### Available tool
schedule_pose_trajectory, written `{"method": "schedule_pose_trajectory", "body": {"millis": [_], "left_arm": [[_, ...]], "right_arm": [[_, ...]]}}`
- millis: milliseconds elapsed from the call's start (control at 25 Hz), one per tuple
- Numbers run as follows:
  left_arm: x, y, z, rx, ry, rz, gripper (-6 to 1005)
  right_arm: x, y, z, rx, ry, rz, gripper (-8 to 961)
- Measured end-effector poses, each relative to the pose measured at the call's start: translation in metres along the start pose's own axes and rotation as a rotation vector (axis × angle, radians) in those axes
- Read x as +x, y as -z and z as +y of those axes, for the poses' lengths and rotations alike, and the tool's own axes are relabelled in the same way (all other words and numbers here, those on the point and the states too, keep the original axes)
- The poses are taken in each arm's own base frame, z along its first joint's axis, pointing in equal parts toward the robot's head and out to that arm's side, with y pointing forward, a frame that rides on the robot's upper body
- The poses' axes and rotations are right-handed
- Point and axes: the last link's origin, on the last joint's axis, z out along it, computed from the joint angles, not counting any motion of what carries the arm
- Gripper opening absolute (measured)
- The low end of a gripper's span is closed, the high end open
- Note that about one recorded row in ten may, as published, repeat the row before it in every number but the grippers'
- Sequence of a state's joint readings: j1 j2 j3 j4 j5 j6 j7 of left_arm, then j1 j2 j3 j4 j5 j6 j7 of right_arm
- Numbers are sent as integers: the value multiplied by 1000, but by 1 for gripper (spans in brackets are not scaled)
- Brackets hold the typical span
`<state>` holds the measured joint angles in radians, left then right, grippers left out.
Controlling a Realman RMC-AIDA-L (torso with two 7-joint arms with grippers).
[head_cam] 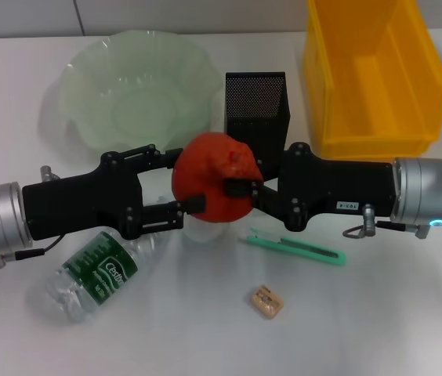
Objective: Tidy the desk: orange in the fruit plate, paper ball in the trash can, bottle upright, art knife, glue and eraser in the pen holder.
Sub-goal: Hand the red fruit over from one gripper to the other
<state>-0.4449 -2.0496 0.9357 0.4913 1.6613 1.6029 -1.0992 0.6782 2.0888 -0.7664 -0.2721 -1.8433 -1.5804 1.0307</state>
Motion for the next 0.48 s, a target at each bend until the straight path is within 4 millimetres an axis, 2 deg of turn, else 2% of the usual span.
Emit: {"method": "schedule_pose_trajectory", "body": {"millis": [240, 480], "left_arm": [[1, 0, 0, -4, -10, 0, 642], [1, 0, 0, -3, -12, 1, 509]], "right_arm": [[1, 2, 0, 10, -5, -6, 31], [0, 3, 0, 14, -8, -20, 32]]}}
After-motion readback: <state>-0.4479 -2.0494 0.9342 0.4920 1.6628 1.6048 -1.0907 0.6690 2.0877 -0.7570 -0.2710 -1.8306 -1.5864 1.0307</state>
